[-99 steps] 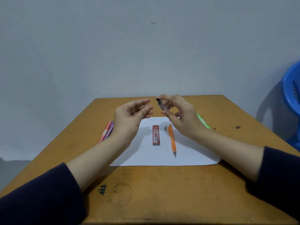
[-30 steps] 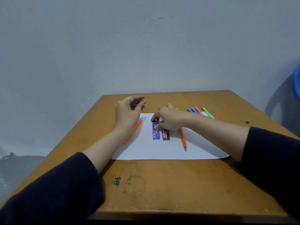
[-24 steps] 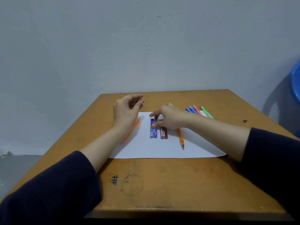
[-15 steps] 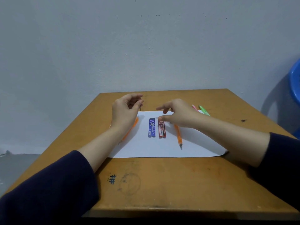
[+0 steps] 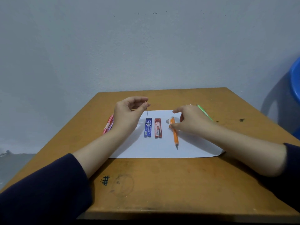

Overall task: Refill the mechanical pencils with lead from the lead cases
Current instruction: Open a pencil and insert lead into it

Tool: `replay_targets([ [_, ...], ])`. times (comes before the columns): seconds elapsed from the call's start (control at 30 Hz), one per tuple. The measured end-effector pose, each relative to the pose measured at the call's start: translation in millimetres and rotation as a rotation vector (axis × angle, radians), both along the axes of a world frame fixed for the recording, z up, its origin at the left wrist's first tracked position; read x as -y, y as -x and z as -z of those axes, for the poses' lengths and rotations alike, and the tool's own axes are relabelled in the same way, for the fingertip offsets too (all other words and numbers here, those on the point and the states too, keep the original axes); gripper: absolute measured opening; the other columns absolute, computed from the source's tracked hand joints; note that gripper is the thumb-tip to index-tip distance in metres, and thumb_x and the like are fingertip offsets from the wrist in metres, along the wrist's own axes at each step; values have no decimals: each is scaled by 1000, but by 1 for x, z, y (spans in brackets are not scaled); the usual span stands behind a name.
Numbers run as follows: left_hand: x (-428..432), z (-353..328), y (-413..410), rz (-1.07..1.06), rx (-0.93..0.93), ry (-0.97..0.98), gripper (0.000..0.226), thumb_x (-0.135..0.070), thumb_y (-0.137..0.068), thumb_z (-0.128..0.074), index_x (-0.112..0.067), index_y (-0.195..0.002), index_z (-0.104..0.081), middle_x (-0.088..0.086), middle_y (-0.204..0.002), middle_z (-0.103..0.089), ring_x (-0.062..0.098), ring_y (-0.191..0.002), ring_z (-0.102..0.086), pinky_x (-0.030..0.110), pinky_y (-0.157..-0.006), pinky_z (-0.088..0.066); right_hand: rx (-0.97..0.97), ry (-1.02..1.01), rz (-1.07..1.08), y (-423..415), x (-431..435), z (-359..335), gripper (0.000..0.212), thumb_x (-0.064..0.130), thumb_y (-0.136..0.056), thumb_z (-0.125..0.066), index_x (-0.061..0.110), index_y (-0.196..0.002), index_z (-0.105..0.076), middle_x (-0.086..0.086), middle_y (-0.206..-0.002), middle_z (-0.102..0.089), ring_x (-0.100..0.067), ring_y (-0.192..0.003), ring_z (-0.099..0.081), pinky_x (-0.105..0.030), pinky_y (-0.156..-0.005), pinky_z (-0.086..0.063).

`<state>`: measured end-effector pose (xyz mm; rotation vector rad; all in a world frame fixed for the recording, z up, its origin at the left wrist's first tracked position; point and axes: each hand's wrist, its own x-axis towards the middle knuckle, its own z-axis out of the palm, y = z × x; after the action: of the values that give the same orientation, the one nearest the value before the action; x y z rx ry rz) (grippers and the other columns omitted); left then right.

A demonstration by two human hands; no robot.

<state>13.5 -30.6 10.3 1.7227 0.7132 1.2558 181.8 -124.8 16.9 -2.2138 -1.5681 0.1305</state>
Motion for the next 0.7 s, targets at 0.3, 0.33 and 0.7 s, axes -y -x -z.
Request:
replay_targets([
  [0.3, 3, -1, -2, 7, 20, 19, 13, -6, -84, -70, -17, -91, -71, -2, -84, -74, 4, -82, -70, 13, -68, -49, -74, 6, 114, 3, 1, 1, 51, 20, -74, -72, -5, -116, -62, -20, -115, -64, -29, -105, -59, -24, -89, -42],
  [0.33, 3, -1, -1, 2, 19, 14, 13, -7, -83, -71, -17, -90, -71, -1, -85, -74, 5, -83, -70, 13, -68, -49, -85, 9, 115, 3, 3, -1, 49, 19, -75, -71, -4, -118, -62, -17, -118, -64, -27, -107, -58, -23, -89, -39],
  [0.7, 7, -6, 1, -33, 44, 10, 11, -11, -83, -72, -21, -89, -72, 0, -88, -75, 10, -87, -70, 19, -75, -52, -567, -153, 132, -2, 2, -5, 22, 12, -74, -71, 12, -96, -74, -6, -81, -64, -19, -65, -59, -33, -62, -50],
])
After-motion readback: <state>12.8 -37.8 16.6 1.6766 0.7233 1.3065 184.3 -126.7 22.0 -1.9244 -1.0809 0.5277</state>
